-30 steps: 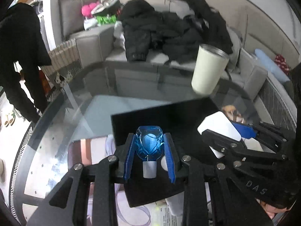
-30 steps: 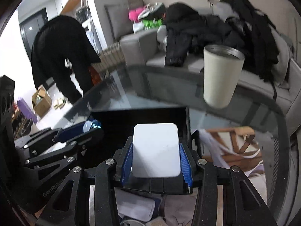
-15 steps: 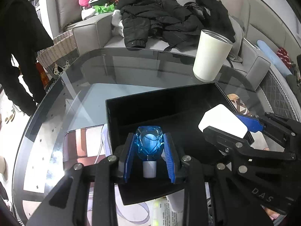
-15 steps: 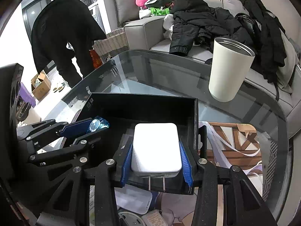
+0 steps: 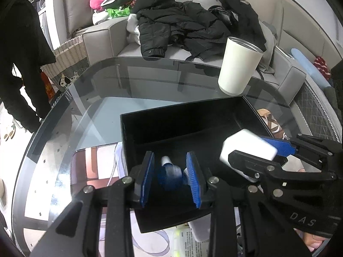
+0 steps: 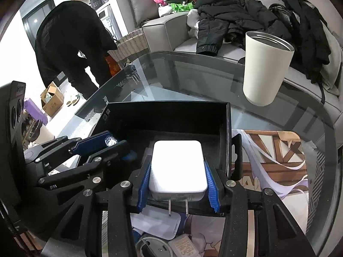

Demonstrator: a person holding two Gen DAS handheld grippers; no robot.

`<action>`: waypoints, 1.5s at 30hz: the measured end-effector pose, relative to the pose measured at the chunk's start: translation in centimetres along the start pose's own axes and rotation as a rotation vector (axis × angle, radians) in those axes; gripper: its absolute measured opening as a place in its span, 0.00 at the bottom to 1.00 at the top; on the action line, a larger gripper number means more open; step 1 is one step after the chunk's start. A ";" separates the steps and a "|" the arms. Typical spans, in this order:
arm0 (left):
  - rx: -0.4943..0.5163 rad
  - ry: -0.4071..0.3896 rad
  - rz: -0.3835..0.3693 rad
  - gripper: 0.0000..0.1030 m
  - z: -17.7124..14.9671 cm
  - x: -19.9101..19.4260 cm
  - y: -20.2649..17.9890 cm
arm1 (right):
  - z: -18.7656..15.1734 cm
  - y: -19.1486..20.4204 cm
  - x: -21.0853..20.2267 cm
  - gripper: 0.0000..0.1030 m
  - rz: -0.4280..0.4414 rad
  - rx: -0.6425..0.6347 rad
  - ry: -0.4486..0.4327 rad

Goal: Organize rigid objects
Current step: 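Open the left gripper to drop the bottle while the right releases the adapter into the box, then move both open grippers back down toward the remaining items on the table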

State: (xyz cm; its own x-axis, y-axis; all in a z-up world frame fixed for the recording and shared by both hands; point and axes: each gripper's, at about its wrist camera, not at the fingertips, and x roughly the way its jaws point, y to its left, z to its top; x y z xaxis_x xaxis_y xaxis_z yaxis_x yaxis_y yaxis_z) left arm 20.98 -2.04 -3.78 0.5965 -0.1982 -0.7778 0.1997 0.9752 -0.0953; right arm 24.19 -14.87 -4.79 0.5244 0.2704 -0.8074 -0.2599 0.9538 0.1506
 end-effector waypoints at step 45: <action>0.002 -0.647 0.066 0.70 -3.6 -16.7 0.0 | -6.1 2.5 -17.3 0.49 -0.051 -0.070 -0.711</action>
State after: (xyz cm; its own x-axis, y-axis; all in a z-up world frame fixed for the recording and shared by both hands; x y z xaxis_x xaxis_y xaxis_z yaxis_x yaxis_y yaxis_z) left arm 8.27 1.66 6.96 0.9551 -0.1582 -0.2504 0.1481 0.9872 -0.0585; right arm 9.53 -17.97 6.13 0.9325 0.2679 -0.2421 -0.2595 0.9634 0.0666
